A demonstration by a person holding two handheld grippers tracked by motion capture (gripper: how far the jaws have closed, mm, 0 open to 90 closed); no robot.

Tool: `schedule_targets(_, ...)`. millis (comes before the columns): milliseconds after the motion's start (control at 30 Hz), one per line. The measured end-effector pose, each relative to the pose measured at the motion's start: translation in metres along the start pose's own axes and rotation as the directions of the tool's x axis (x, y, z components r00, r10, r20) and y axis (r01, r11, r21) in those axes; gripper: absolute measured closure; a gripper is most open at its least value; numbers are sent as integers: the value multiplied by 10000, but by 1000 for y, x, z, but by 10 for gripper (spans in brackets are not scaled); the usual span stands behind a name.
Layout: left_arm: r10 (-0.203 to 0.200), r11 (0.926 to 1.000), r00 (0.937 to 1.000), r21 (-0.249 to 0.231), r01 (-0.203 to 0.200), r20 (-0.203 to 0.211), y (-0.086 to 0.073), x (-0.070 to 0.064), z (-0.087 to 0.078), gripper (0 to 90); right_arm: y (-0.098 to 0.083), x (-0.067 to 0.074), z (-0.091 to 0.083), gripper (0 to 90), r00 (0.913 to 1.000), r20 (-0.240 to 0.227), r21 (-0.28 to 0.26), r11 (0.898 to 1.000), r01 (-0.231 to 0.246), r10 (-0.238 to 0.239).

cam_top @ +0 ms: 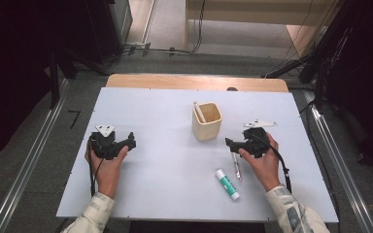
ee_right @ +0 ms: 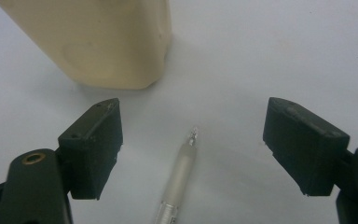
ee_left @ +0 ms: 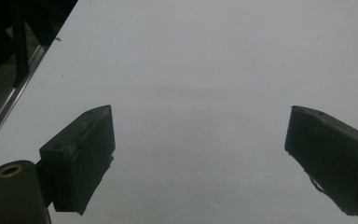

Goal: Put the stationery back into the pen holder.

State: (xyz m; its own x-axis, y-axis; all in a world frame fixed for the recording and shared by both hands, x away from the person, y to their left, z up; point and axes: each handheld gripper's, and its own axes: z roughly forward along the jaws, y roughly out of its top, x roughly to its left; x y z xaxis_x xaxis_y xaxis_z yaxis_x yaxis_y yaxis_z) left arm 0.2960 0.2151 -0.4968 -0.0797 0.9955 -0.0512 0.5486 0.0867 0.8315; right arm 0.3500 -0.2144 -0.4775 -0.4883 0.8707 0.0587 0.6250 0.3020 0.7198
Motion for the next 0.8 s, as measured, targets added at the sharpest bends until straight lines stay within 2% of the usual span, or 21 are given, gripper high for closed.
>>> schedule_targets(233, 17, 10000, 10000, -8, -17, 24, 0, 0, 0, 93, -9, 0, 3, 190, 9999, 120, 260, 9997, 31, -34)
schedule_targets(800, 10, 10000, 10000, 4, -10, 40, 0, 0, 0, 94, -16, 1, 9, 220, 9993, 359, 509, 9986, 118, -137)
